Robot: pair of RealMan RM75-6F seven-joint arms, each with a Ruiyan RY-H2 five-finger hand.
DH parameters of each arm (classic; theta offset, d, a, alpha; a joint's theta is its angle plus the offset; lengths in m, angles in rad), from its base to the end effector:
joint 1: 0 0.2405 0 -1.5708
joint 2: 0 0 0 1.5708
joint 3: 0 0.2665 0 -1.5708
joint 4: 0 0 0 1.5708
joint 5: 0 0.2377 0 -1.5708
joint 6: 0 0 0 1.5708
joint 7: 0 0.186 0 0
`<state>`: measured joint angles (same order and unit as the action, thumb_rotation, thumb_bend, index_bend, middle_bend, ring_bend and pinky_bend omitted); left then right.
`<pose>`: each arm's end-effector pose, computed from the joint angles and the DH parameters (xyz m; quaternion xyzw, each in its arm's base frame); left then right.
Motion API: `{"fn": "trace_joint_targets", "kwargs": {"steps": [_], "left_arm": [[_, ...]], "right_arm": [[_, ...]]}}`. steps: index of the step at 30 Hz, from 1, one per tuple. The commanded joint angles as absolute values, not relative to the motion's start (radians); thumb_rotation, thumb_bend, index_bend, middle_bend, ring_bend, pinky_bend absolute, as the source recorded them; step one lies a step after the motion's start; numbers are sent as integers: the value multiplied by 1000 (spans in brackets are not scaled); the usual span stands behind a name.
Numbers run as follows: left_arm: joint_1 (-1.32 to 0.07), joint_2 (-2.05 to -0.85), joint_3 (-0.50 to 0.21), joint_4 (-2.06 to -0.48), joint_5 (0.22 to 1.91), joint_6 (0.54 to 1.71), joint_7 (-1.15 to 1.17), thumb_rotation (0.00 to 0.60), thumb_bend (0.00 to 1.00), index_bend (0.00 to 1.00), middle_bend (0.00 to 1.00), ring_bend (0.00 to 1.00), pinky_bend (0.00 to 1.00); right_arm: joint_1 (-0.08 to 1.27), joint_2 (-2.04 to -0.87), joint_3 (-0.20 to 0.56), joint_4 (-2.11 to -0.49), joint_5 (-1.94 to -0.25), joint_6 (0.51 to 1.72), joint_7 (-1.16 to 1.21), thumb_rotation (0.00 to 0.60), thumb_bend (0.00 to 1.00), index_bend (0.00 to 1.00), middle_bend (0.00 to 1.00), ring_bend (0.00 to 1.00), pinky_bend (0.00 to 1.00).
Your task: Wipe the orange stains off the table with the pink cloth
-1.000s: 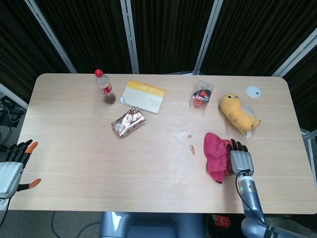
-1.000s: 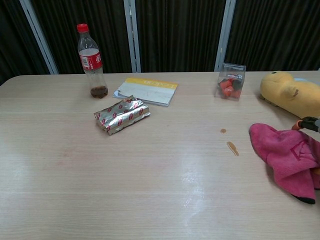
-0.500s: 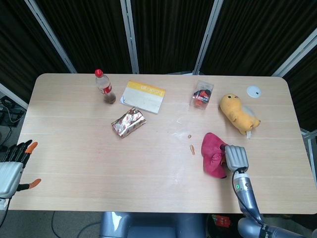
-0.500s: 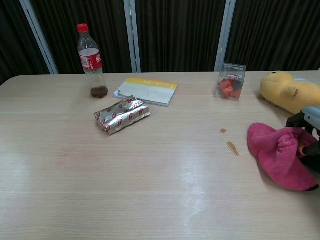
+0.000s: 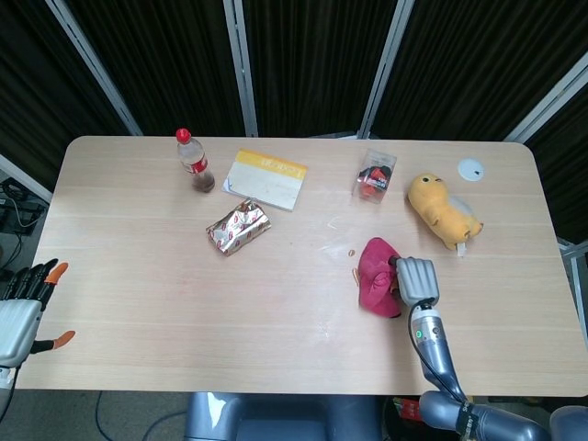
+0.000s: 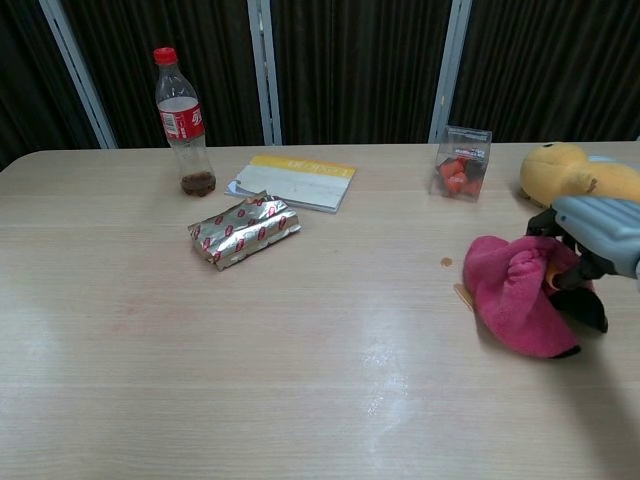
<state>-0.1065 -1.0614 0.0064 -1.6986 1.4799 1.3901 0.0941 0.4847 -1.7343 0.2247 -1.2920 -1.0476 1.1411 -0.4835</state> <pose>-0.3284 0.2166 0.1240 -0.6352 -0.4075 -0.3271 0.5688 -0.2491 -0.3630 -0.0671 0.6372 -0.4298 0.3124 0.5582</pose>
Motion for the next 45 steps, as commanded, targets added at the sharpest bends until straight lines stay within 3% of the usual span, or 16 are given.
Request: {"fn": "trace_joint_targets", "kwargs": {"steps": [1, 15, 27, 34, 45], "left_arm": [[-107, -1061, 6, -1699, 1480, 1389, 92, 600, 0, 0, 0, 0, 0], [-108, -1058, 7, -1700, 1478, 1387, 83, 600, 0, 0, 0, 0, 0], [-109, -1057, 4, -1702, 1466, 1383, 85, 600, 0, 0, 0, 0, 0], [-110, -1057, 2, -1706, 1459, 1380, 84, 600, 0, 0, 0, 0, 0], [-111, -1055, -3, -1712, 1443, 1372, 78, 600, 0, 0, 0, 0, 0]], "right_arm": [[508, -1767, 247, -1275, -1022, 1132, -504, 600, 598, 757, 633, 537, 756], [576, -1899, 249, -1240, -1014, 1112, -532, 600, 597, 759, 633, 537, 756], [602, -1943, 258, -1265, -1027, 1122, -533, 600, 598, 762, 633, 537, 757], [611, -1955, 276, -1180, -1004, 1102, -515, 600, 598, 762, 634, 537, 756], [664, -1994, 364, -982, -958, 1048, -439, 600, 598, 763, 633, 537, 756]]}}
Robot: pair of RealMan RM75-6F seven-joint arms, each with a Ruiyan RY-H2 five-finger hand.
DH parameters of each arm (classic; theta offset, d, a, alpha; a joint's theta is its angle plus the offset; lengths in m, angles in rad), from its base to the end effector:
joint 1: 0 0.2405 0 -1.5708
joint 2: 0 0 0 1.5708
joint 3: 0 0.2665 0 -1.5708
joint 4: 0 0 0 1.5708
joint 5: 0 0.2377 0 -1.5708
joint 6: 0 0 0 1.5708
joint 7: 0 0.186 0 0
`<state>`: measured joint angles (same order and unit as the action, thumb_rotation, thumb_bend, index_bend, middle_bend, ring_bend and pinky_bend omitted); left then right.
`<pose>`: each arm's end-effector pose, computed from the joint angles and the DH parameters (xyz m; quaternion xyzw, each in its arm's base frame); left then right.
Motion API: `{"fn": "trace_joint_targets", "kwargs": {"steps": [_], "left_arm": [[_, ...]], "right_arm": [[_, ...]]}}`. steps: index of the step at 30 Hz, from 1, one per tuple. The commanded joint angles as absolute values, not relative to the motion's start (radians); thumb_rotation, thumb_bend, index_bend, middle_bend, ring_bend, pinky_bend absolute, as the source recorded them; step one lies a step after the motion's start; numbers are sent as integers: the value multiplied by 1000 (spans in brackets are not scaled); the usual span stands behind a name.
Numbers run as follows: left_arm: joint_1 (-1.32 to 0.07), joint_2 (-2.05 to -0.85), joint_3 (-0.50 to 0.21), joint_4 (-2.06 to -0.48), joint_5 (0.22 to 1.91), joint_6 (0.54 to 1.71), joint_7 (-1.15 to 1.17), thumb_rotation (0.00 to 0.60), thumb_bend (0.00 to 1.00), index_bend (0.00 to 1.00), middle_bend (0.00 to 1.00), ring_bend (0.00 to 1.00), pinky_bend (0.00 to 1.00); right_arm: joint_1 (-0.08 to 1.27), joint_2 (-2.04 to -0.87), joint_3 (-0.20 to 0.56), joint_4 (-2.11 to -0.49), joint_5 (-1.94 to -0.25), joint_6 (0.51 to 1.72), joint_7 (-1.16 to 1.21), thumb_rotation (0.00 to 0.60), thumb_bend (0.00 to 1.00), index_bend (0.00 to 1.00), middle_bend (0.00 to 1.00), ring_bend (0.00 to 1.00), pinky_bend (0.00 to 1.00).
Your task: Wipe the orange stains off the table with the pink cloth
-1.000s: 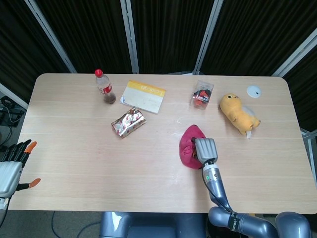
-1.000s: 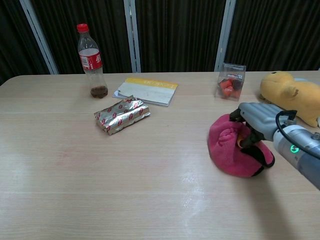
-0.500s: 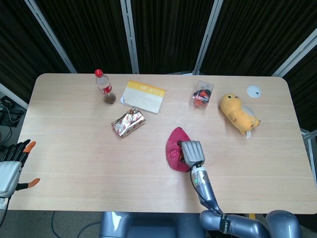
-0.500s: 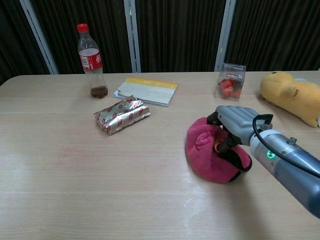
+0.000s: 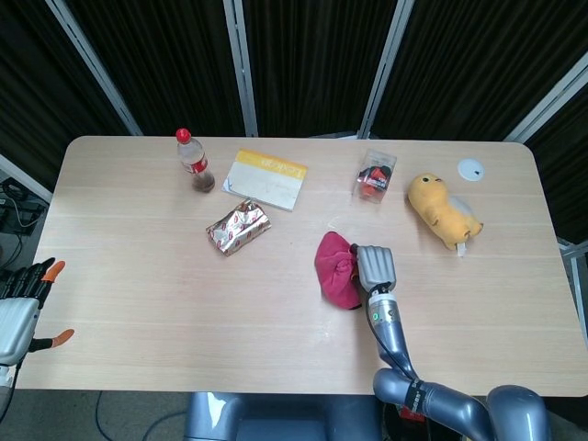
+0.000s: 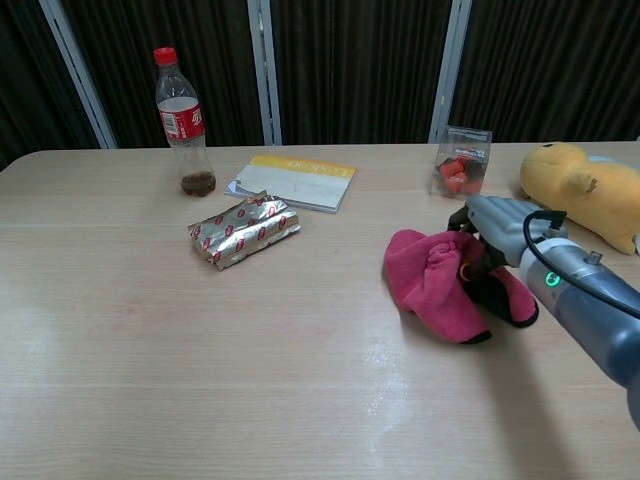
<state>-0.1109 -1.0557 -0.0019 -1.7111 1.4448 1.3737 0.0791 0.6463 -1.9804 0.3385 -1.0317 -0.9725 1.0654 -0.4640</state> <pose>-0.3312 0.2195 0.1254 -0.6232 -0.4236 -0.3265 0.5707 -0.1967 -0.4047 -0.1256 0.6197 -0.4581 0.3379 0.5403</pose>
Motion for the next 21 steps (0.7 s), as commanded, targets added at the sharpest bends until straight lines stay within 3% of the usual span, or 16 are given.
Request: {"fn": "trace_joint_targets", "kwargs": {"steps": [1, 13, 21], "left_arm": [[-112, -1054, -4, -1713, 1442, 1372, 76, 600, 0, 0, 0, 0, 0], [-114, -1052, -5, -1714, 1439, 1369, 71, 600, 0, 0, 0, 0, 0], [-116, -1057, 0, -1720, 1448, 1366, 78, 600, 0, 0, 0, 0, 0]], "right_arm": [[669, -1997, 371, -960, -955, 1044, -431, 600, 598, 763, 633, 537, 756], [665, -1932, 425, -827, -943, 1035, -351, 600, 598, 764, 633, 537, 756], [566, -1834, 380, -974, -951, 1072, -336, 600, 597, 765, 633, 537, 756]]}}
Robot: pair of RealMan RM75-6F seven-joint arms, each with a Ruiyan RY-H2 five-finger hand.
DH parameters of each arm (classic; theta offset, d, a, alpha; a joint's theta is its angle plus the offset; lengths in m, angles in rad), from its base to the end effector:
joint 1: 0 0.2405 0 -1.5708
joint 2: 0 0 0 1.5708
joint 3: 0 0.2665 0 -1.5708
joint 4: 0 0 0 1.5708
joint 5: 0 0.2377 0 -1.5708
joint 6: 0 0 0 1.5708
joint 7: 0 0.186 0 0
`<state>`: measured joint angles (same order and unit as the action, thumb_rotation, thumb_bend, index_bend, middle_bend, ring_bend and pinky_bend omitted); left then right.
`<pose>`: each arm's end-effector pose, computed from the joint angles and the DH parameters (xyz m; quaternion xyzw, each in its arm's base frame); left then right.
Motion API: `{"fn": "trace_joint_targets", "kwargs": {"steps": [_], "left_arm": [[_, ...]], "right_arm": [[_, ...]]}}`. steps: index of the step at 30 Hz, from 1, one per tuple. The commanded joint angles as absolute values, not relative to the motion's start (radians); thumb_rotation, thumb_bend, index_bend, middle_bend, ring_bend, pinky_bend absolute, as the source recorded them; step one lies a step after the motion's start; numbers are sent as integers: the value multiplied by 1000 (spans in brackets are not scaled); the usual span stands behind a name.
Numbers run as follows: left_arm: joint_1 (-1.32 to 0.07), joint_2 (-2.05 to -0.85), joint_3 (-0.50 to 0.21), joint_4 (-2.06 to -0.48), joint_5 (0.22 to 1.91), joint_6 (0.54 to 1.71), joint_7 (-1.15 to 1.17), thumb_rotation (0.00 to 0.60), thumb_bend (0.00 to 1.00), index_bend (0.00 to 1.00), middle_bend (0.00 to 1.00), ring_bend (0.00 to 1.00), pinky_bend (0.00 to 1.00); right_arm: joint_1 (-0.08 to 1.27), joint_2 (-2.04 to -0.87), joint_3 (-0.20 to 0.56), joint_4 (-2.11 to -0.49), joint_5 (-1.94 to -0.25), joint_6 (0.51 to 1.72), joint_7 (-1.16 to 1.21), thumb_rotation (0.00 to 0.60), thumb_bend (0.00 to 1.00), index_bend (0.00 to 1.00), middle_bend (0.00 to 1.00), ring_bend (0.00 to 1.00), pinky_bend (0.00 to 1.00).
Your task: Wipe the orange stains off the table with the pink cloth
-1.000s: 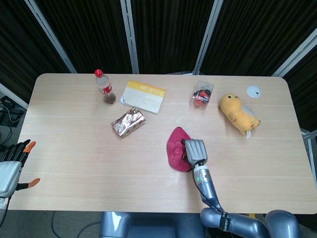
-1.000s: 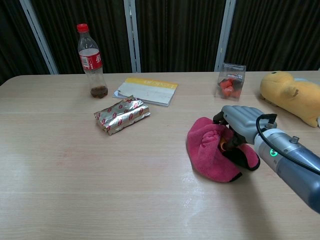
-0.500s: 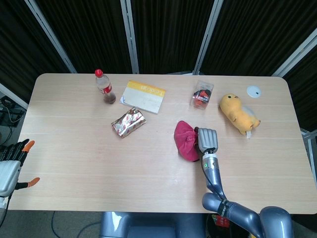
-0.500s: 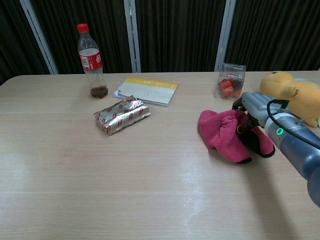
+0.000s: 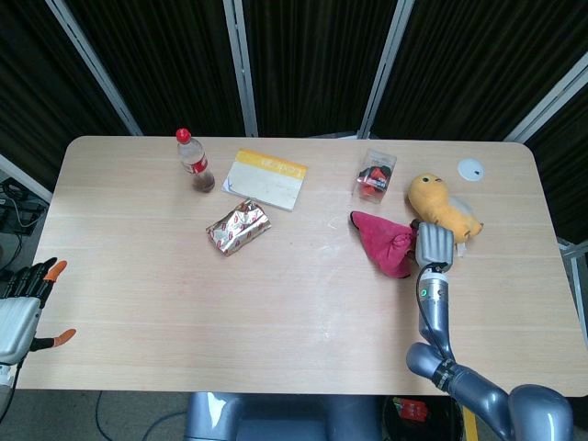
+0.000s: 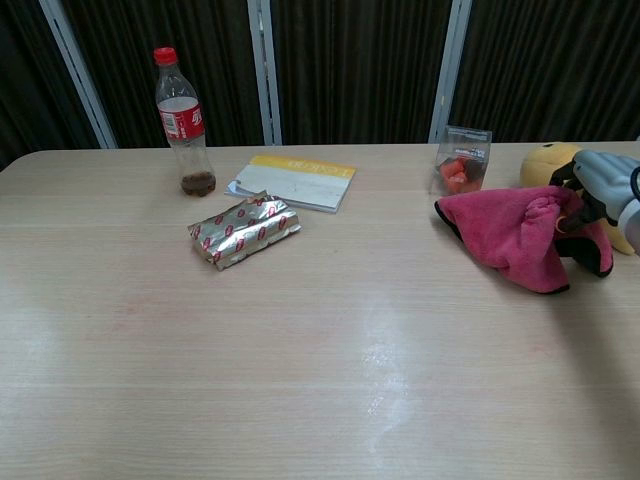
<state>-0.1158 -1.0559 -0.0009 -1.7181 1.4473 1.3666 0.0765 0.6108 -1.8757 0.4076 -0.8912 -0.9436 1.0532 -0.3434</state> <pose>-0.3285 0.2204 0.1229 -0.6250 -0.4266 -0.3286 0.5652 -0.2825 -0.4397 -0.0468 0.5378 -0.4606 0.3289 0.6249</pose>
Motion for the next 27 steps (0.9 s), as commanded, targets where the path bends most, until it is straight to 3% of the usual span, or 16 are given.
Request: {"fn": "trace_joint_targets", "kwargs": {"steps": [1, 15, 27], "left_arm": [[-115, -1057, 1, -1722, 1447, 1366, 80, 600, 0, 0, 0, 0, 0], [-112, -1061, 2, -1723, 1444, 1371, 93, 600, 0, 0, 0, 0, 0], [-110, -1062, 6, -1724, 1451, 1375, 93, 600, 0, 0, 0, 0, 0]], "right_arm": [[554, -1824, 368, -1007, -956, 1077, -335, 600, 597, 765, 633, 537, 757], [484, -1783, 240, -1275, -1051, 1122, -320, 600, 597, 766, 634, 538, 756], [414, -1652, 140, -1465, -1153, 1169, -293, 600, 596, 769, 634, 539, 757]]}}
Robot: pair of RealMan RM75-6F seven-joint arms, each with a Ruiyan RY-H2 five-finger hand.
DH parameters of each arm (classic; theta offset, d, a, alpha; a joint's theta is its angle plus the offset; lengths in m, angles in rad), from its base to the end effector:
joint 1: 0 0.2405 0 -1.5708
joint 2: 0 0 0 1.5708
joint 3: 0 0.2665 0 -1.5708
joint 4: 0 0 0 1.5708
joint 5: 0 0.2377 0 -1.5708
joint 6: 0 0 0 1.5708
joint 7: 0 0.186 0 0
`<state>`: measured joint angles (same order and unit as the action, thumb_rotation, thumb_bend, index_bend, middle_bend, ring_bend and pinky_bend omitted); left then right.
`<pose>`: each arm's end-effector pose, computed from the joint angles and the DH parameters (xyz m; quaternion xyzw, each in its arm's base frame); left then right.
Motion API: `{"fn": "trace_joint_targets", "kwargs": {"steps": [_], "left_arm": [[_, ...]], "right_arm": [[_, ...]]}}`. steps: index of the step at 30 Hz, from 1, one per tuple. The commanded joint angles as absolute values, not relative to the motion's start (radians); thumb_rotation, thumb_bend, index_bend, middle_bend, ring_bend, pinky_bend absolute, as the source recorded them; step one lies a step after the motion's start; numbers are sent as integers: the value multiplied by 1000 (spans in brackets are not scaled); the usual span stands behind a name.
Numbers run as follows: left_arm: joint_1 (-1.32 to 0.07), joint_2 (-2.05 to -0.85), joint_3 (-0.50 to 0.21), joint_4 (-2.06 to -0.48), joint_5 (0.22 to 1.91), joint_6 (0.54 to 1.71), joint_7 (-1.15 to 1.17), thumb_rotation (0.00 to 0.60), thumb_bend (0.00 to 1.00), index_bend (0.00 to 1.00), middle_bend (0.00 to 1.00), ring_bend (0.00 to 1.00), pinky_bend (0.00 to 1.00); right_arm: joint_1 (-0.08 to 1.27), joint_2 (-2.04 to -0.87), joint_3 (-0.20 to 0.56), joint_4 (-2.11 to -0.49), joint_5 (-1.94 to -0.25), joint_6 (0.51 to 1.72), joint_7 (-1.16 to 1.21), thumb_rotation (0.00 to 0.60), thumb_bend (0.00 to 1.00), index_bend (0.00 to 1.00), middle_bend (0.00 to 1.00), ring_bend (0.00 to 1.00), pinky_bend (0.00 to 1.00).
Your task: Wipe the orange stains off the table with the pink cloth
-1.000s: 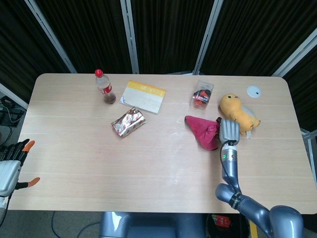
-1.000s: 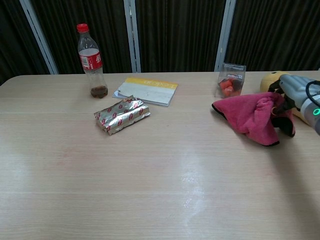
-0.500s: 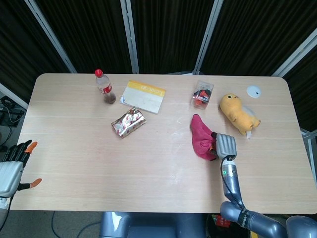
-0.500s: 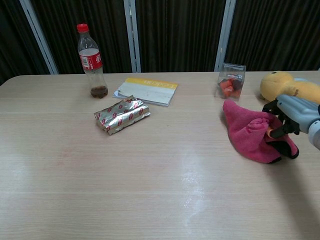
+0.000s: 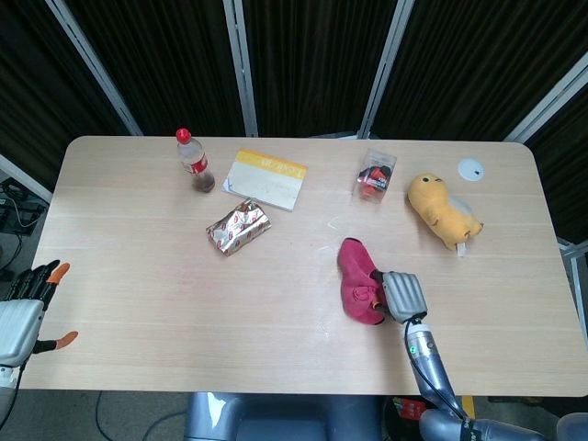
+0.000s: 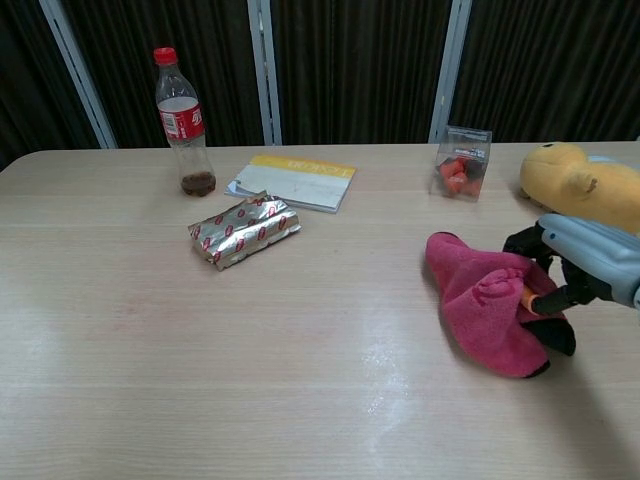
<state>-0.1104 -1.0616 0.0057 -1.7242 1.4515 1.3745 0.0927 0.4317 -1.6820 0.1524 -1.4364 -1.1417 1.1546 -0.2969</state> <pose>-0.3271 0.2169 0.1203 -0.6265 -0.4254 -0.3266 0.5655 -0.2311 -0.3250 -0.0734 0.6286 -0.4877 0.3709 0.4791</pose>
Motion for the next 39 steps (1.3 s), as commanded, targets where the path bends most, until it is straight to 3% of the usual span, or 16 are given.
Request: {"fn": "trace_joint_targets", "kwargs": {"steps": [1, 15, 26, 30, 32, 34, 37, 39], "left_arm": [[-110, -1062, 6, -1725, 1450, 1375, 93, 600, 0, 0, 0, 0, 0], [-109, -1065, 6, -1724, 1454, 1378, 94, 600, 0, 0, 0, 0, 0], [-107, -1068, 5, -1729, 1447, 1379, 100, 600, 0, 0, 0, 0, 0], [-105, -1069, 4, -1730, 1448, 1384, 100, 600, 0, 0, 0, 0, 0], [-104, -1070, 4, -1729, 1450, 1387, 98, 600, 0, 0, 0, 0, 0], [-104, -1070, 4, -1728, 1453, 1389, 95, 600, 0, 0, 0, 0, 0], [-102, -1071, 4, -1725, 1456, 1393, 93, 600, 0, 0, 0, 0, 0], [-102, -1070, 4, -1724, 1457, 1394, 93, 600, 0, 0, 0, 0, 0]], "right_arm": [[410, -1642, 139, -1473, -1154, 1172, -292, 600, 597, 769, 634, 539, 757], [364, -1450, 199, -1593, -1137, 1235, -250, 600, 596, 770, 634, 539, 756], [342, -1364, 197, -1647, -1146, 1243, -227, 600, 578, 754, 616, 510, 756], [333, -1342, 182, -1670, -1148, 1228, -204, 600, 372, 556, 454, 335, 684], [329, -1326, 171, -1687, -1147, 1211, -195, 600, 233, 384, 265, 134, 473], [330, -1301, 158, -1710, -1143, 1181, -184, 600, 149, 267, 131, 22, 320], [333, -1267, 148, -1726, -1141, 1163, -200, 600, 90, 162, 16, 0, 206], [332, -1253, 143, -1724, -1145, 1172, -230, 600, 83, 130, 0, 0, 176]]}}
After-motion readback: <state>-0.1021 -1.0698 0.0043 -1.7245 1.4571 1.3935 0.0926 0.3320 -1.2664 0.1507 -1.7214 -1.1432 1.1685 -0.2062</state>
